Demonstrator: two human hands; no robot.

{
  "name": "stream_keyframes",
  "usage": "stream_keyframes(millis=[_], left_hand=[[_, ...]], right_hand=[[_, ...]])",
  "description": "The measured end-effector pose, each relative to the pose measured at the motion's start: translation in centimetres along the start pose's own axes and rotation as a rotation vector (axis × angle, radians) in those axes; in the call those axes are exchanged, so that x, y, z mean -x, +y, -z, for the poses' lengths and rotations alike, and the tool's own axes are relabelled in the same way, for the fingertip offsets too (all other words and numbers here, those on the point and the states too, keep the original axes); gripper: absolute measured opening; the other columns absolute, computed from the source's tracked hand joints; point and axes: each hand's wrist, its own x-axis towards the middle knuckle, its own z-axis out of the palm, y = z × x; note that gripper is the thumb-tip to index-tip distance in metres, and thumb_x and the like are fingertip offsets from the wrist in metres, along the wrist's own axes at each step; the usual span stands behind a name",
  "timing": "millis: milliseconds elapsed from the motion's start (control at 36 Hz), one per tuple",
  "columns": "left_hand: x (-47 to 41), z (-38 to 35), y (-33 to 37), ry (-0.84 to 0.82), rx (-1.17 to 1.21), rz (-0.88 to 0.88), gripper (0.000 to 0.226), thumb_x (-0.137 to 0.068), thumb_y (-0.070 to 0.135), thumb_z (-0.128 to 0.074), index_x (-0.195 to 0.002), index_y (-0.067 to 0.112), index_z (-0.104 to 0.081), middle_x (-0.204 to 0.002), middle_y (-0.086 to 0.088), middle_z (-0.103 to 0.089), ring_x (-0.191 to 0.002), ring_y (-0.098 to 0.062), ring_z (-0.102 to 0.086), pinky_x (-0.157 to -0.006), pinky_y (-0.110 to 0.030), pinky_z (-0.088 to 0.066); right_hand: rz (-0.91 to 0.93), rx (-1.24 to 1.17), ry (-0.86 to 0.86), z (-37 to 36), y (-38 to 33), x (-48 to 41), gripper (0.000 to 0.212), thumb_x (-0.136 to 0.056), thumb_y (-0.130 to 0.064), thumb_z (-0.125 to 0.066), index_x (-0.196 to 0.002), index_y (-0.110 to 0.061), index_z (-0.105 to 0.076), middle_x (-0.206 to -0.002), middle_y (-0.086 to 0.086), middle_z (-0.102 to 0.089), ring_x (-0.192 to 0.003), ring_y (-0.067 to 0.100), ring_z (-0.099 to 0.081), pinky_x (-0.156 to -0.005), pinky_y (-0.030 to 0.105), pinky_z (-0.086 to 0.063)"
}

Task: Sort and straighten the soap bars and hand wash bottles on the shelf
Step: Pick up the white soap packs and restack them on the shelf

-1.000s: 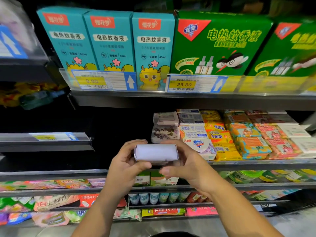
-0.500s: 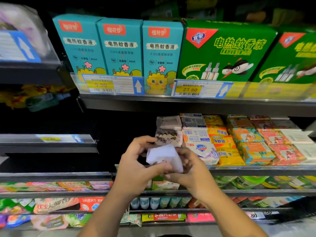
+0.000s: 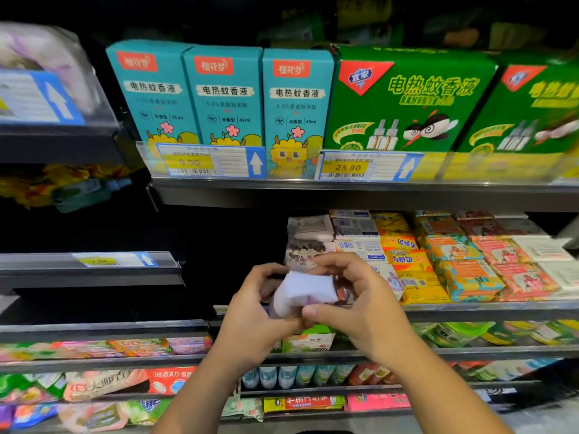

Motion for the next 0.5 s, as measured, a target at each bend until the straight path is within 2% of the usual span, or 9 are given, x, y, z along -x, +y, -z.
stream_keyframes(millis=[56,111,167,222,278,333,417,500], left_hand=[[-0.2,0.6,-0.2,0.040,0.053,0.002,0.080,-0.052,0.018,-0.098,-0.117,0.030,-0.054,-0.106,0.001,-0.069,-0.099,-0.012,-0.069,-0.075,-0.024,-0.056],[-0.4,0.9,0.0,0.078,0.226,0.045,0.083,-0.045,0.022,-0.094,-0.119,0.023,-0.055,-0.101,-0.005,-0.072,-0.092,-0.021,-0.072,-0.071,-0.029,-0.058],[-0.6,0.7,0.3,0.113,0.456,0.114,0.078,-0.046,0.021,-0.088,-0.116,0.014,-0.054,-0.093,-0.004,-0.074,-0.084,-0.023,-0.072,-0.067,-0.030,-0.058],[-0.8,0.4,0.6,0.142,0.537,0.164,0.068,-0.052,0.025,-0.087,-0.111,0.011,-0.056,-0.088,-0.002,-0.073,-0.083,-0.020,-0.070,-0.067,-0.030,-0.057],[-0.9,0.2,0.6,0.154,0.497,0.236,0.059,-0.059,0.031,-0.093,-0.105,0.014,-0.061,-0.090,-0.003,-0.072,-0.083,-0.019,-0.068,-0.070,-0.034,-0.052],[-0.8,0.1,0.5,0.135,0.407,0.345,0.052,-0.065,0.043,-0.084,-0.104,0.014,-0.065,-0.087,-0.002,-0.070,-0.076,-0.018,-0.063,-0.064,-0.034,-0.045],[-0.6,0.0,0.2,0.090,0.307,0.469,0.044,-0.077,0.041,-0.075,-0.105,0.009,-0.063,-0.072,0.001,-0.056,-0.050,-0.012,-0.050,-0.045,-0.026,-0.030],[-0.4,-0.1,0.2,0.040,0.175,0.477,0.025,-0.091,0.035,-0.068,-0.109,0.019,-0.059,-0.082,-0.003,-0.058,-0.051,-0.017,-0.062,-0.038,-0.021,-0.026]], right_hand=[[-0.028,-0.058,0.025,0.6,-0.5,-0.2,0.060,-0.063,-0.005,-0.089,-0.112,-0.030,-0.065,-0.105,-0.016,-0.070,-0.100,0.005,-0.066,-0.081,0.019,-0.053],[-0.063,-0.135,0.040,0.9,-0.7,-0.4,0.058,-0.061,-0.013,-0.085,-0.114,-0.025,-0.064,-0.106,-0.012,-0.072,-0.099,0.007,-0.069,-0.081,0.021,-0.055],[-0.117,-0.218,0.053,0.9,-0.3,-0.6,0.058,-0.061,-0.016,-0.083,-0.116,-0.024,-0.065,-0.105,-0.004,-0.074,-0.098,0.013,-0.070,-0.081,0.025,-0.056],[-0.191,-0.273,0.050,0.5,0.4,-0.6,0.052,-0.066,-0.015,-0.080,-0.116,-0.022,-0.065,-0.101,-0.003,-0.075,-0.095,0.013,-0.070,-0.079,0.025,-0.056],[-0.273,-0.255,0.035,0.1,1.2,-0.5,0.038,-0.078,-0.015,-0.077,-0.114,-0.021,-0.068,-0.097,-0.003,-0.075,-0.090,0.012,-0.069,-0.075,0.023,-0.053],[-0.356,-0.172,0.027,-0.2,2.0,-0.5,0.023,-0.087,-0.024,-0.073,-0.110,-0.018,-0.072,-0.089,-0.003,-0.073,-0.081,0.008,-0.066,-0.068,0.026,-0.048],[-0.513,-0.101,0.047,0.1,2.9,-0.7,0.035,-0.089,-0.039,-0.071,-0.097,-0.005,-0.070,-0.073,0.006,-0.059,-0.060,0.011,-0.056,-0.055,0.028,-0.039],[-0.592,-0.074,0.006,0.7,3.1,-0.8,0.035,-0.090,-0.045,-0.068,-0.096,-0.010,-0.069,-0.067,0.012,-0.053,-0.053,0.018,-0.048,-0.045,0.026,-0.034]])
